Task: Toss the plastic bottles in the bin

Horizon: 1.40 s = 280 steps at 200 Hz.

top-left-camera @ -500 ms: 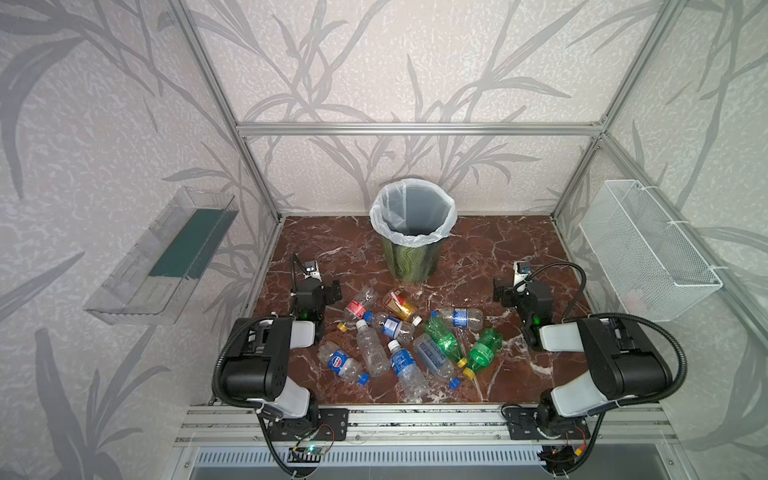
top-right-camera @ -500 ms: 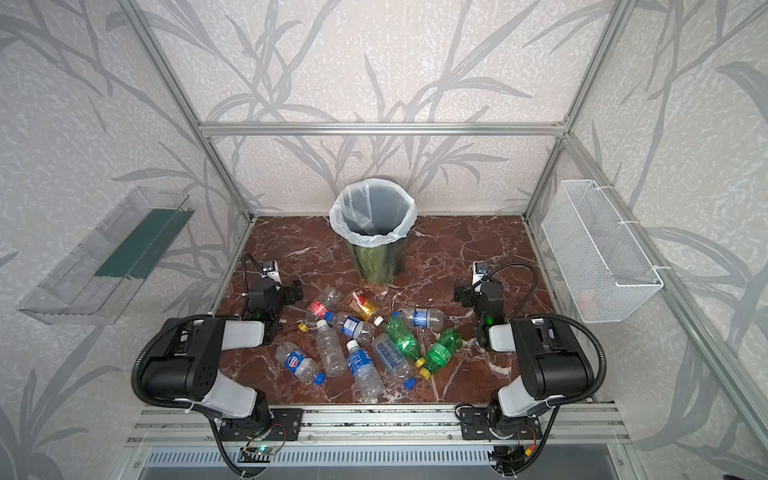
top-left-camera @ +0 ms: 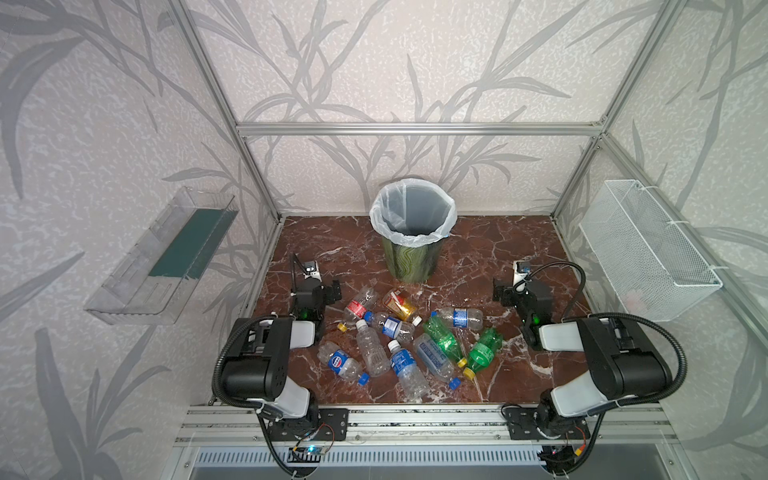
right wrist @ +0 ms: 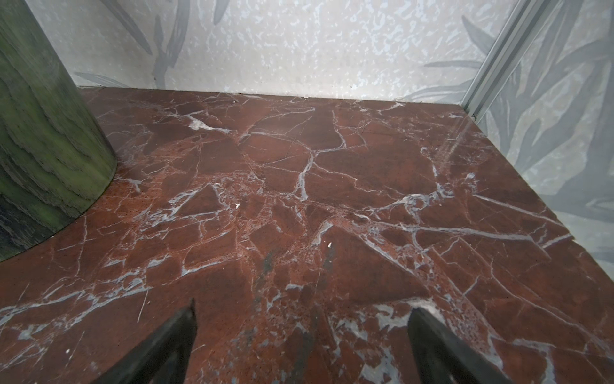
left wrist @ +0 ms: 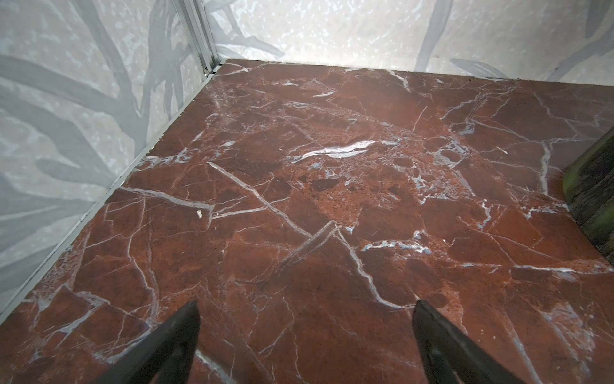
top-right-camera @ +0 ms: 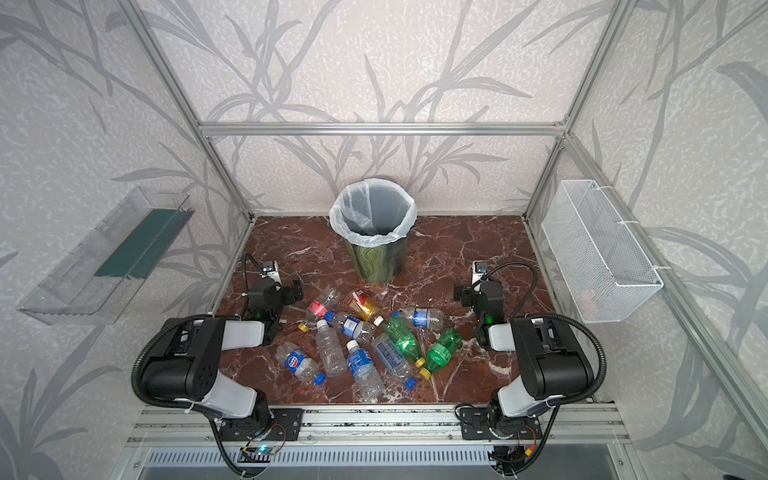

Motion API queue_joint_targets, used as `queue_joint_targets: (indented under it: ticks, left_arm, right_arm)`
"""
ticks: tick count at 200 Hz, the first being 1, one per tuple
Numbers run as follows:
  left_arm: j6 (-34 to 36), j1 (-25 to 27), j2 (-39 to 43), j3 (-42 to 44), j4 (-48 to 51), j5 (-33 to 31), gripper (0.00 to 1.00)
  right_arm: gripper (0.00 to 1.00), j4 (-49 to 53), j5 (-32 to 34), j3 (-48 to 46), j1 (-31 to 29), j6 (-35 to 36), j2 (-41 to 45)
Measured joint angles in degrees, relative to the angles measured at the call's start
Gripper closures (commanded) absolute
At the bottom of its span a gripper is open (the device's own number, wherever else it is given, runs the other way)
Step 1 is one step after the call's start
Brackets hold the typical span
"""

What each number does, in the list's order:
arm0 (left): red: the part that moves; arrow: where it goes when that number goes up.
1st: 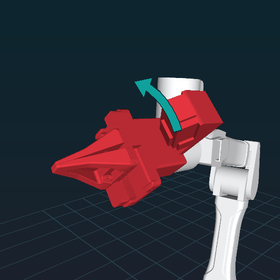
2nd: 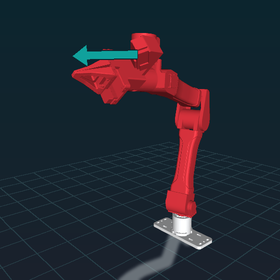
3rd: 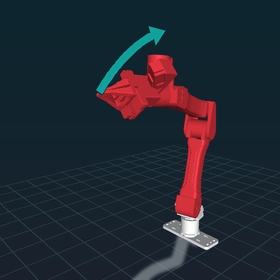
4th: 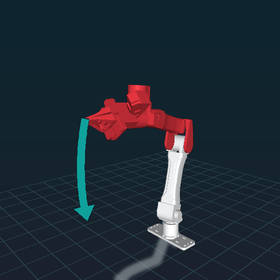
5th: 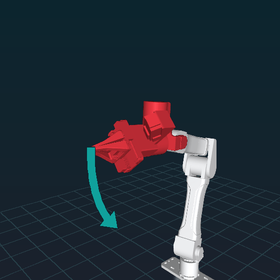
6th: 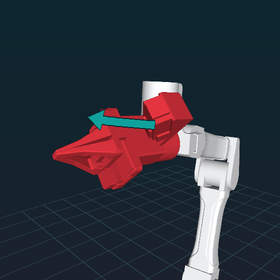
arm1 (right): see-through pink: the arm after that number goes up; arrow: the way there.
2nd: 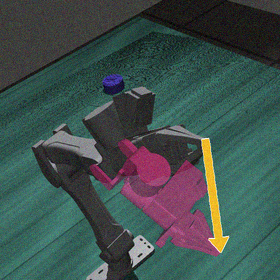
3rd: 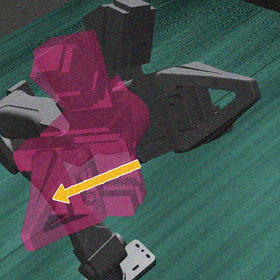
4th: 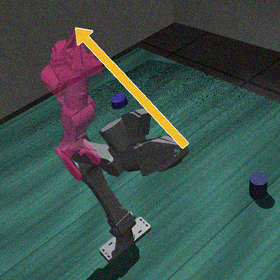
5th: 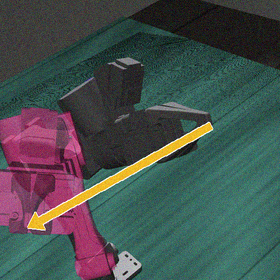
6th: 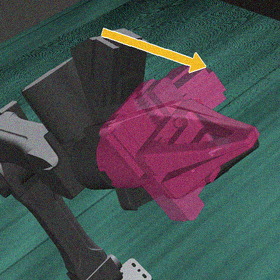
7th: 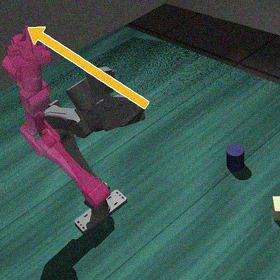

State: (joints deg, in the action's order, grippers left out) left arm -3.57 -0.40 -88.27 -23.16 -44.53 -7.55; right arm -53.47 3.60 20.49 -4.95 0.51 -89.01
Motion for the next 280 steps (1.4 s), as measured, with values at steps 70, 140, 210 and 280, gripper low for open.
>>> queue_joint_targets:
  ticks: [70, 140, 210, 280]
  left_arm:
    - [0.0, 0.0, 0.0, 0.0, 0.0, 0.0, 0.01]
    - [0.0, 0.0, 0.0, 0.0, 0.0, 0.0, 0.01]
    - [0.0, 0.0, 0.0, 0.0, 0.0, 0.0, 0.01]
    - [-1.3, 0.0, 6.5, -3.0, 11.2, -3.0, 0.08]
  right_arm:
    - [0.01, 0.2, 0.0, 0.0, 0.0, 0.0, 0.0]
    - [0.01, 0.8, 0.0, 0.2, 0.0, 0.2, 0.0]
    - [0.01, 1.3, -0.2, 0.3, 0.0, 0.2, 0.0]
    - [0.06, 18.1, 0.4, 3.7, 0.0, -2.6, 11.1]
